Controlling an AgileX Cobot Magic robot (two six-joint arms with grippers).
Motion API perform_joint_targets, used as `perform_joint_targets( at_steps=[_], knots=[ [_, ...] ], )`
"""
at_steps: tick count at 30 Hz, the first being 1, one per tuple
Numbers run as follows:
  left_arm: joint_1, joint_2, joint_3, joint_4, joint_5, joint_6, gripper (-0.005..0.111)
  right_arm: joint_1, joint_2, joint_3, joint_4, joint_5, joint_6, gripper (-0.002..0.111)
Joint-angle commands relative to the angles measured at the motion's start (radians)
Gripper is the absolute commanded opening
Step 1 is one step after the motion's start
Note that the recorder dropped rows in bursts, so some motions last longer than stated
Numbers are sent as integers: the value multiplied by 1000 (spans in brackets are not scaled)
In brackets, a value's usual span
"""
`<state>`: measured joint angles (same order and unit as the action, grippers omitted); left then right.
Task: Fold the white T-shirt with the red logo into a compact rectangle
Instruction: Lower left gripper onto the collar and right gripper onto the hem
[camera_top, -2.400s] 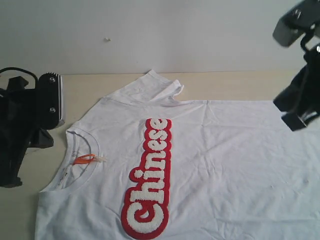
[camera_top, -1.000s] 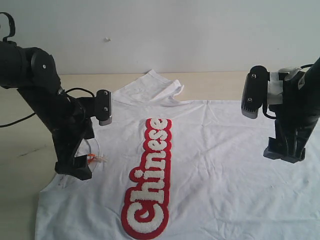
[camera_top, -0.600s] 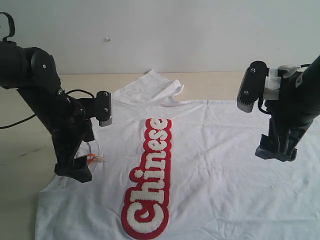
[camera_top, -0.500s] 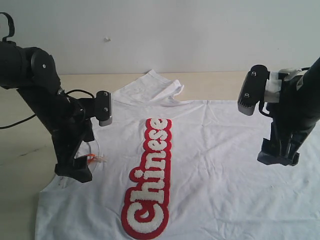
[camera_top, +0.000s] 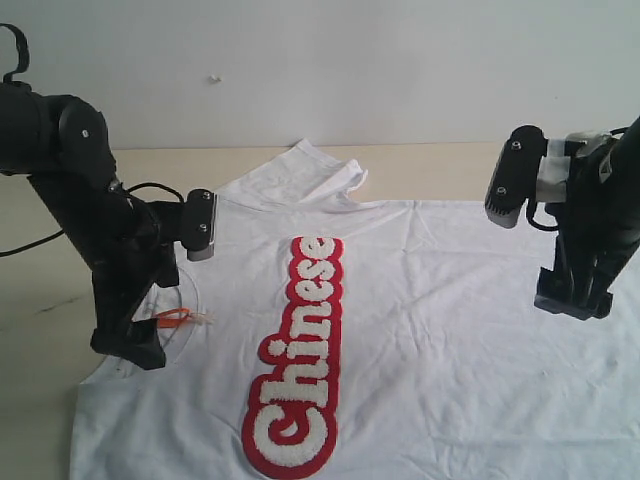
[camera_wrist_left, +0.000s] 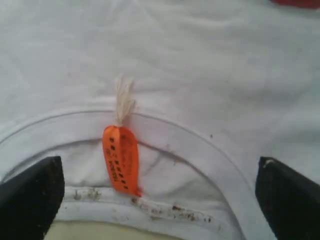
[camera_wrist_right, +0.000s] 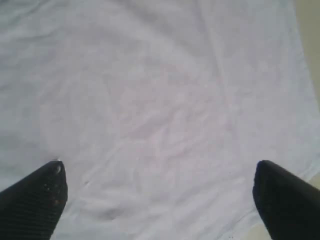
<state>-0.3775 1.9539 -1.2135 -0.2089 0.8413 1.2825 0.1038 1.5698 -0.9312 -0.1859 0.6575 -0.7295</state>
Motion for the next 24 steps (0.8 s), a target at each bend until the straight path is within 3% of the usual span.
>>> perform_joint_targets(
  at_steps=[1, 6, 14, 24],
  knots=[
    [38, -6, -39, 21, 36, 47, 105, 1, 1, -5, -101, 30, -12, 96],
    [80, -6, -117, 9, 97, 58, 105, -43, 1, -17, -83, 126, -237, 96],
    [89, -4, -124, -23, 108, 142, 105, -253, 3, -75, 213, 211, -671, 92],
    [87, 27, -124, -49, 113, 156, 105, -332, 93, -75, 216, 204, -717, 92]
  ],
)
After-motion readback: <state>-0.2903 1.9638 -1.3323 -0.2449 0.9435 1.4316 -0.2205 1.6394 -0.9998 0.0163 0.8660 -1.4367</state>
